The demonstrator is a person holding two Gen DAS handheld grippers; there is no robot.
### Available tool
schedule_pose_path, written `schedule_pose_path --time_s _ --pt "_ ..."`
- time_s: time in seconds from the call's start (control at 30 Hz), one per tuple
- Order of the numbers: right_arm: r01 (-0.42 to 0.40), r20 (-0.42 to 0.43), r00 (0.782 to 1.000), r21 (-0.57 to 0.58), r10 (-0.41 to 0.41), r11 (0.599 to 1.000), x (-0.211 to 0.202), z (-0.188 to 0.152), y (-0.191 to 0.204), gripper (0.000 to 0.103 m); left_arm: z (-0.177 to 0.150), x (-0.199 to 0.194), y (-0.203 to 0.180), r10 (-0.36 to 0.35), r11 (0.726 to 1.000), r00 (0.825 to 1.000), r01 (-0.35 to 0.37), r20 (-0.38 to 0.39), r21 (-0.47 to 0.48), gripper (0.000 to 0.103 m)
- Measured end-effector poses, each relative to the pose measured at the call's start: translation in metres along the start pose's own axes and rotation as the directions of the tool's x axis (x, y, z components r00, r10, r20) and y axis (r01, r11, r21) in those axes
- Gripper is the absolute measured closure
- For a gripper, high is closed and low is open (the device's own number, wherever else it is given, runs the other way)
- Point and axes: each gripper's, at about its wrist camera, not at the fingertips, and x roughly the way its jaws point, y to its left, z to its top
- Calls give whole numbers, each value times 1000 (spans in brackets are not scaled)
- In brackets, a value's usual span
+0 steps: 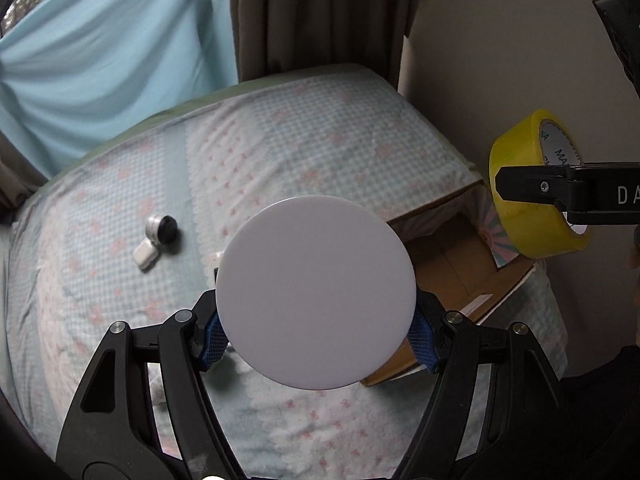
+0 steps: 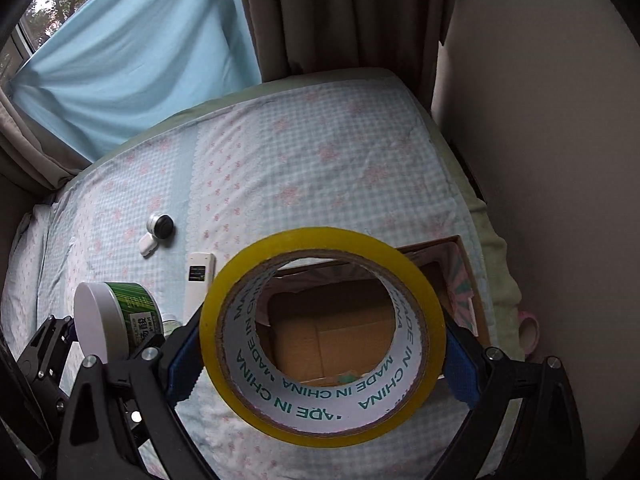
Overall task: Organize rigid objects
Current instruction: 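Carry the white jar with left tool while right tool carries the tape to the cardboard box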
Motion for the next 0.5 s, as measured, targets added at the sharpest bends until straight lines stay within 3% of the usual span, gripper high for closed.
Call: schedule_pose_path --time_s 0.23,0.37,0.5 --pt "18 -40 999 -42 -20 999 28 2 -71 6 9 44 -61 -29 997 997 34 -67 71 34" --pt "-30 -74 997 -165 18 986 58 2 -86 6 8 81 -78 -26 994 991 40 -128 102 34" --pt "-73 -126 991 -316 35 946 99 -3 -89 6 4 121 -90 -12 990 981 38 -194 133 34"
